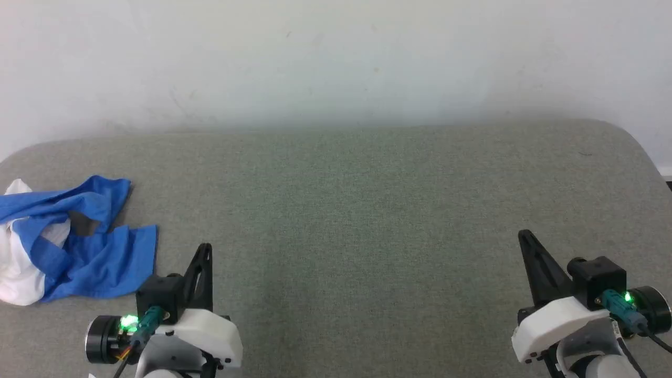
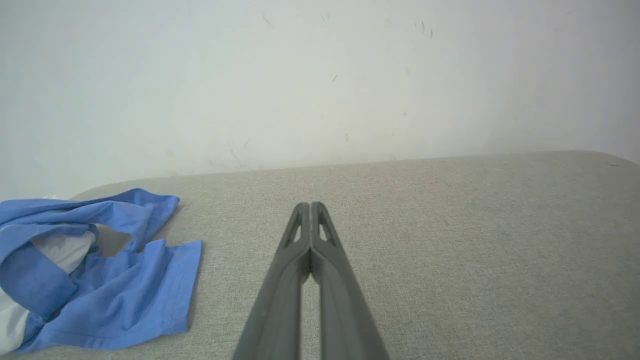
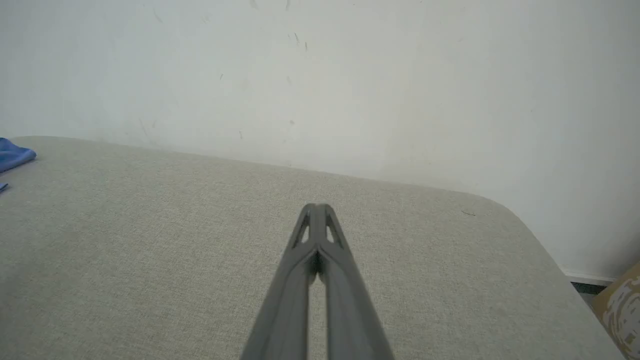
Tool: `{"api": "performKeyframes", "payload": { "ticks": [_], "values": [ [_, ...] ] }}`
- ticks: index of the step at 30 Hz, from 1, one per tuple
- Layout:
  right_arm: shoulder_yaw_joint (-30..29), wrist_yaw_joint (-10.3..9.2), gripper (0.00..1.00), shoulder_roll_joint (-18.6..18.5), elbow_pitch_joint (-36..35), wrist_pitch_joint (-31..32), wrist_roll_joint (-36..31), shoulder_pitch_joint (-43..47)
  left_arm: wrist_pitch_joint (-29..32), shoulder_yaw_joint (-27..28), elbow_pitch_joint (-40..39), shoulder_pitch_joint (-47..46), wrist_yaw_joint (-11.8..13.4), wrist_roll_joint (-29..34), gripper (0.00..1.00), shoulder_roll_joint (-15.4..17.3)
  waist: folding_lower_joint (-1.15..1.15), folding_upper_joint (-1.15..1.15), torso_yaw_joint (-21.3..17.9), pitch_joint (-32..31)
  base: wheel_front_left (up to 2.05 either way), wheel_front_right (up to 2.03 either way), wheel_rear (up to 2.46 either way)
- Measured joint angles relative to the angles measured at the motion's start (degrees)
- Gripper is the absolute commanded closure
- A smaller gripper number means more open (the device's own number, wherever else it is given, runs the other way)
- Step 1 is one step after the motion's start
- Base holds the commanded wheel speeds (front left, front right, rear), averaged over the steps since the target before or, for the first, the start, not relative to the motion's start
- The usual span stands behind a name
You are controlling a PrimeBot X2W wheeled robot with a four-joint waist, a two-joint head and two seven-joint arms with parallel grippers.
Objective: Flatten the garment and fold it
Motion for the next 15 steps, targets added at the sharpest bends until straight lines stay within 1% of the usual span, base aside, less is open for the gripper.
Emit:
{"api": "performKeyframes", "payload": {
  "ticks": [15],
  "values": [
    [0.0,0.0,1.0,0.0,0.0,0.0,0.0,0.0,-0.01,0.0,0.0,0.0,0.01,0.0,1.0,0.0,0.0,0.0,0.0,0.0,0.0,0.0,0.0]
  ]
}}
